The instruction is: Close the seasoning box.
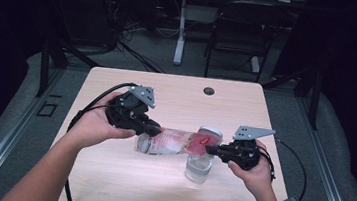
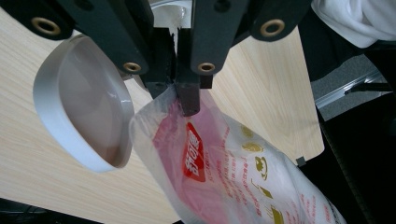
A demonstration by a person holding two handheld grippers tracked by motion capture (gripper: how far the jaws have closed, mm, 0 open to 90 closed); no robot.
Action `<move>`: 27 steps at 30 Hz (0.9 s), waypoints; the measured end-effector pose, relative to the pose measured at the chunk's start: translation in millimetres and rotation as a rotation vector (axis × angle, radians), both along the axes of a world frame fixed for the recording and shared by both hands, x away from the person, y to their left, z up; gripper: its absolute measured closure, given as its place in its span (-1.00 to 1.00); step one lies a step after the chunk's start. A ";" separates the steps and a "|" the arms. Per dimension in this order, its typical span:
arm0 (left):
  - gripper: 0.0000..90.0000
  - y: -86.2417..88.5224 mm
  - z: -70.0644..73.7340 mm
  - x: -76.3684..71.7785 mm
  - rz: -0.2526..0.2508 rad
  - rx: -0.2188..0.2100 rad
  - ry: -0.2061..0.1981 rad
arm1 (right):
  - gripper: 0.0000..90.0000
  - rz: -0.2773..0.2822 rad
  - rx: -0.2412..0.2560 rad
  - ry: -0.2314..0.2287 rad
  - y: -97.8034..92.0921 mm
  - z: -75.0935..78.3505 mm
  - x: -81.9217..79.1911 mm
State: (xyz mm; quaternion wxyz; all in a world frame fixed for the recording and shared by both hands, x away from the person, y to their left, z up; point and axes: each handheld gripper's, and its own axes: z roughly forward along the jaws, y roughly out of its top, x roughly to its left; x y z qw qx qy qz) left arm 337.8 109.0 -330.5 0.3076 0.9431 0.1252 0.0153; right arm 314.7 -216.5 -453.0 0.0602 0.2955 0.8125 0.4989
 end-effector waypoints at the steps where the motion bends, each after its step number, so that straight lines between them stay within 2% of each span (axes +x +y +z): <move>1: 0.79 0.1 0.2 1.0 0.000 -0.001 0.003 | 0.97 0.001 0.001 0.000 0.0 -0.2 0.1; 8: 0.78 -1.1 0.9 0.8 0.001 -0.002 0.004 | 0.98 0.001 0.002 0.006 -0.9 -1.0 1.0; 12: 0.79 -4.2 3.7 -0.4 -0.007 0.005 -0.009 | 0.98 -0.001 0.009 0.024 -2.0 -1.0 1.1; 21: 0.79 -5.7 6.7 -0.7 -0.010 0.001 -0.003 | 0.98 0.016 0.006 0.039 -1.8 -1.4 1.4; 27: 0.78 -6.3 6.8 0.1 -0.003 -0.008 -0.006 | 0.99 0.009 0.005 0.040 -2.3 -2.3 1.9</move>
